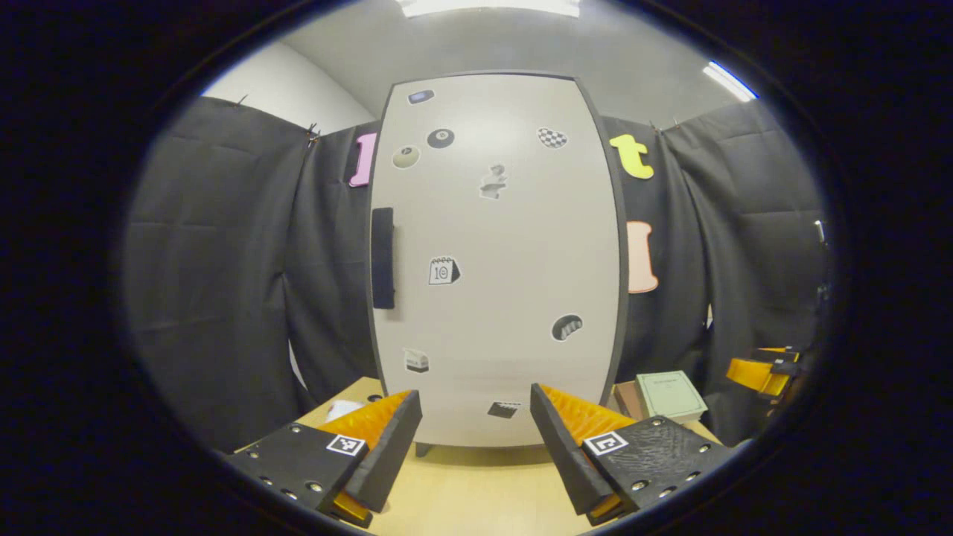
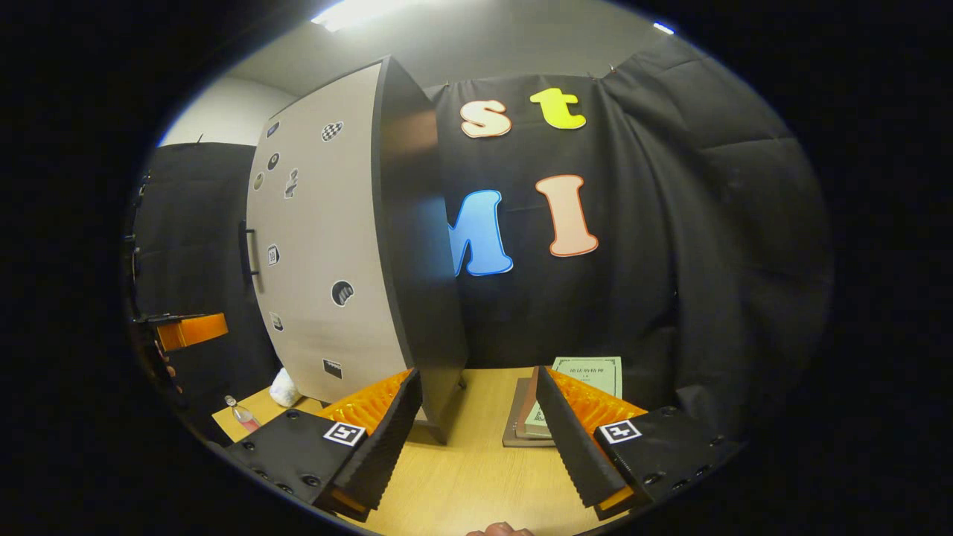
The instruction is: Open the cabinet door with the right hand, grasp the bottle in the cabinet with the left hand and place it on the coaster, then close the cabinet door with the right hand.
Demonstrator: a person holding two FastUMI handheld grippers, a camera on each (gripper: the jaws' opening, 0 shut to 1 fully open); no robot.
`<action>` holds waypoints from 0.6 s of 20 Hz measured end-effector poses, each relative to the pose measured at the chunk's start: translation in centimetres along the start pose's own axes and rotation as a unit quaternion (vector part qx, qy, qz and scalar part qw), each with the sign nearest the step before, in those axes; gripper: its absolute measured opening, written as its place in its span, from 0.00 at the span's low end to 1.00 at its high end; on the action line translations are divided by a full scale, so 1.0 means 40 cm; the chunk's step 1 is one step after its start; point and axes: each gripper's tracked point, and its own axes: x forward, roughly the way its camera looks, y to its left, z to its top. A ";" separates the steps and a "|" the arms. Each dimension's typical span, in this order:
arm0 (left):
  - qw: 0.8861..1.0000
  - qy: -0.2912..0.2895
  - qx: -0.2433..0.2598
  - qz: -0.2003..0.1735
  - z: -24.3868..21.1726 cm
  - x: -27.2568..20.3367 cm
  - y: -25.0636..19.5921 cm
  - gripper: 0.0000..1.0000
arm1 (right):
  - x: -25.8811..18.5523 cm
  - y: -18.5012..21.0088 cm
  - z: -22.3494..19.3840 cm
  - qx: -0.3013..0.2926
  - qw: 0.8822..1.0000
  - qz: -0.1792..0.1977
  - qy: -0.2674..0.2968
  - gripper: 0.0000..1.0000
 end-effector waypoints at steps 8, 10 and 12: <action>0.999 -0.025 -0.005 0.034 0.027 -0.027 -0.016 0.91 | -0.005 -0.061 0.037 0.005 1.000 0.019 -0.024 0.98; 0.999 -0.028 -0.020 0.036 0.028 -0.030 -0.008 0.89 | -0.002 -0.055 0.045 0.003 0.999 0.021 -0.026 0.98; 0.998 -0.030 -0.038 0.038 0.028 -0.032 0.006 0.91 | -0.006 -0.044 0.045 0.005 0.999 0.025 -0.023 0.98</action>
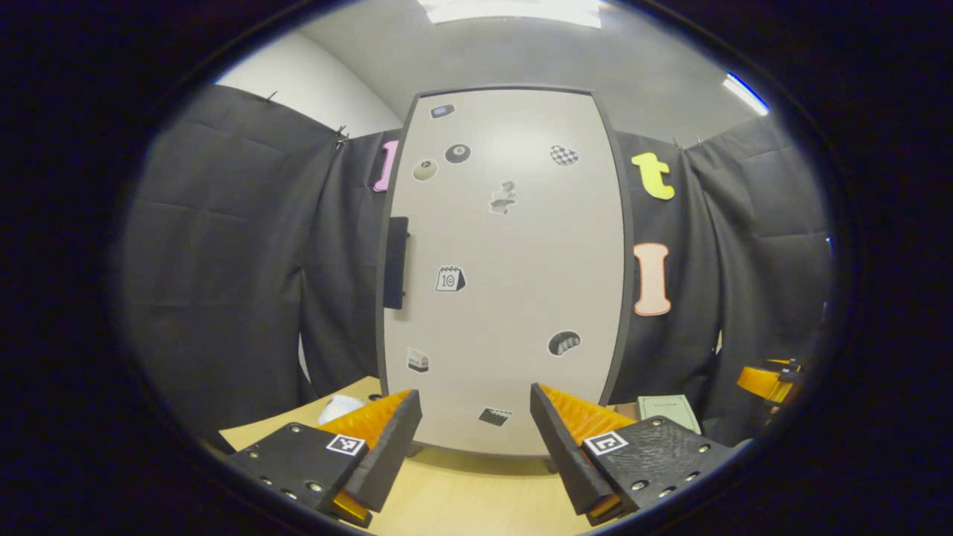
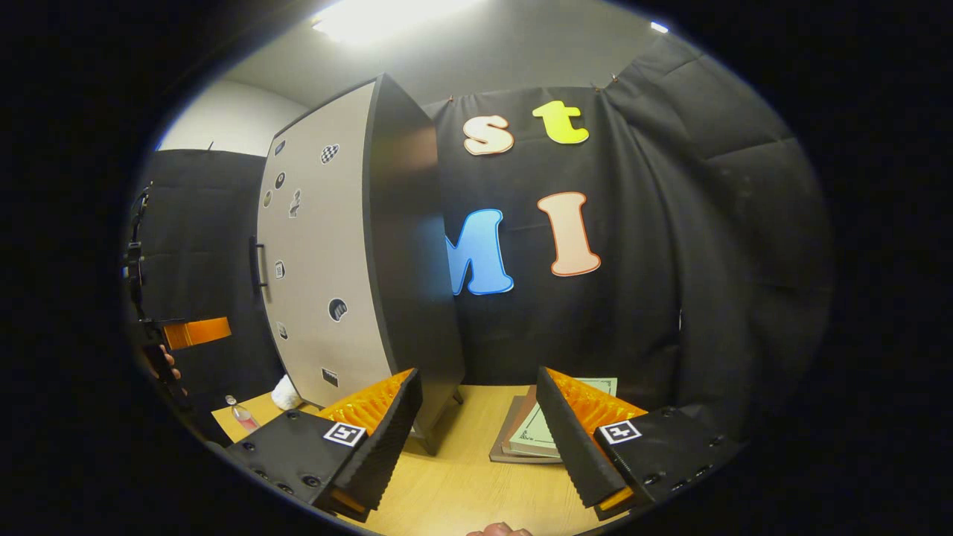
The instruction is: Open the cabinet door with the right hand, grasp the bottle in the cabinet with the left hand and place it on the coaster, then close the cabinet door with the right hand.
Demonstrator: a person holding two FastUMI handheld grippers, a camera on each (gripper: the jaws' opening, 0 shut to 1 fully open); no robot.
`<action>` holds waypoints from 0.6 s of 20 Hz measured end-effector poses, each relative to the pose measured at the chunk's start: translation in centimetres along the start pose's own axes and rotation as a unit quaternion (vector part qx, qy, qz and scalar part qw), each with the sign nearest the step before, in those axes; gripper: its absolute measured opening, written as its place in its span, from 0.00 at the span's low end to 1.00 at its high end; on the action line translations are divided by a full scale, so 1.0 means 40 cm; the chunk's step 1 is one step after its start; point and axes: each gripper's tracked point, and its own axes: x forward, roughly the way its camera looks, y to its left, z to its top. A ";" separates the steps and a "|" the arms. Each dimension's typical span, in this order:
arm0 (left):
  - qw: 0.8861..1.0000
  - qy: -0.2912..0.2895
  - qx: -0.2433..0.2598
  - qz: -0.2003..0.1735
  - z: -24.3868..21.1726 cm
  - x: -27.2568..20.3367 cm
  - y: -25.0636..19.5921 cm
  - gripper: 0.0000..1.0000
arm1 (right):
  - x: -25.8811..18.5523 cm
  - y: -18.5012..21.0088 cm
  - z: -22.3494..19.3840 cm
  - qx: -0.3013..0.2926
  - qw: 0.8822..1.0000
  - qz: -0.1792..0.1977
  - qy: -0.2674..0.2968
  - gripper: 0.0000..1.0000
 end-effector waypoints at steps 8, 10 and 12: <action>0.999 -0.008 -0.043 -0.011 0.031 -0.015 0.034 0.91 | 0.004 0.017 0.009 -0.002 1.000 -0.003 0.005 0.98; 0.999 -0.012 -0.044 -0.014 0.040 -0.017 0.041 0.89 | 0.011 0.022 0.007 -0.017 1.000 -0.002 0.012 0.98; 0.999 -0.017 -0.044 -0.013 0.054 -0.027 0.050 0.89 | 0.020 0.037 0.002 -0.029 0.999 0.002 0.021 0.98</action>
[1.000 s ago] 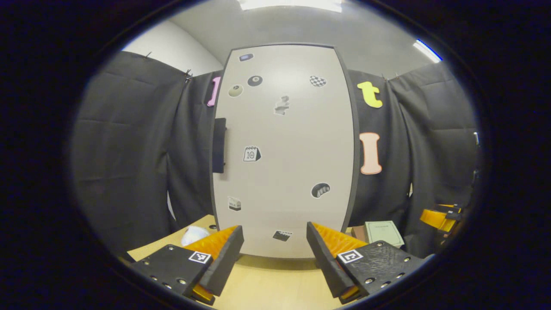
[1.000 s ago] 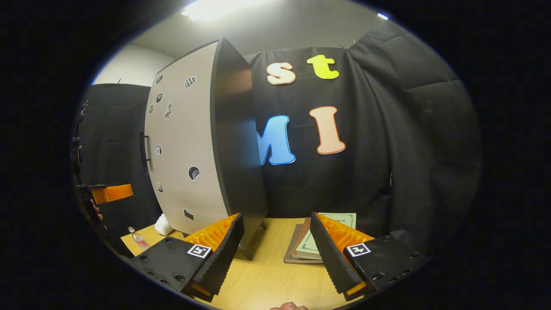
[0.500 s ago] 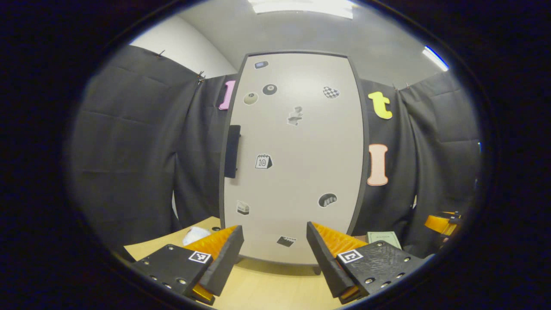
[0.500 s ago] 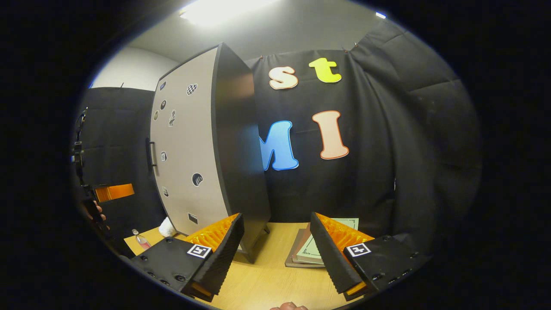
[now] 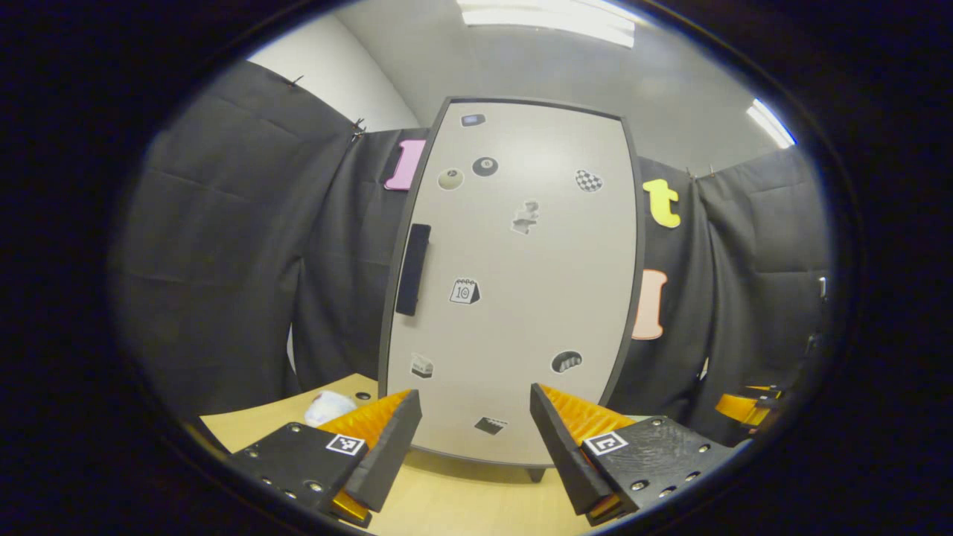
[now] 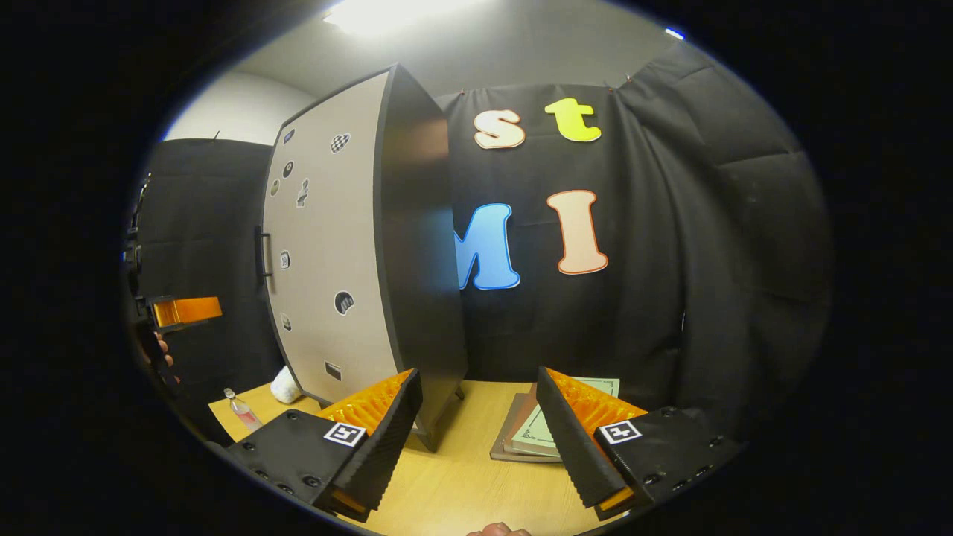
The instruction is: Open the cabinet door with the right hand, grasp the bottle in the cabinet with the left hand and place it on the coaster, then close the cabinet door with the right hand.
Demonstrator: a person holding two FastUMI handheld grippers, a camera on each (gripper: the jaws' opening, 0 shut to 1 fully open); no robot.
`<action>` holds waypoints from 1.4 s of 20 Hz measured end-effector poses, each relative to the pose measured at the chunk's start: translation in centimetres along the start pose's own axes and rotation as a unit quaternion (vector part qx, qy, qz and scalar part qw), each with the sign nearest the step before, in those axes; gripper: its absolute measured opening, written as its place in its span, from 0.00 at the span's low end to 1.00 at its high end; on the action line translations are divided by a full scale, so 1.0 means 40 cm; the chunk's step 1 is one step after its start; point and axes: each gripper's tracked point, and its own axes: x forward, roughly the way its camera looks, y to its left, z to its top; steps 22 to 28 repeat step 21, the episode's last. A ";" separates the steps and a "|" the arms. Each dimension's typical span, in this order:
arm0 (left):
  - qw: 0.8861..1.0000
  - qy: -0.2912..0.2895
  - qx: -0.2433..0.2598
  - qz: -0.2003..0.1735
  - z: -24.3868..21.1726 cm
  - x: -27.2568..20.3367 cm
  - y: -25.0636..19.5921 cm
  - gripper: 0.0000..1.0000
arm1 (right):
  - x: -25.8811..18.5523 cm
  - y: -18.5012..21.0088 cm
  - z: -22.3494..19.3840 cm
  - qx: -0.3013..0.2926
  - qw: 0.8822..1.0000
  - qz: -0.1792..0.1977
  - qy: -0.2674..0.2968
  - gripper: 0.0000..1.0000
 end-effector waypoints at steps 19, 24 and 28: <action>1.000 0.017 0.013 0.007 -0.027 -0.066 0.027 0.89 | 0.024 0.085 -0.023 -0.008 0.999 0.011 0.038 0.98; 1.000 0.021 0.013 0.007 -0.033 -0.064 0.026 0.89 | 0.019 0.078 -0.019 -0.005 0.999 0.008 0.036 0.98; 1.000 0.021 0.013 0.007 -0.033 -0.064 0.026 0.89 | 0.019 0.078 -0.019 -0.005 0.999 0.008 0.036 0.98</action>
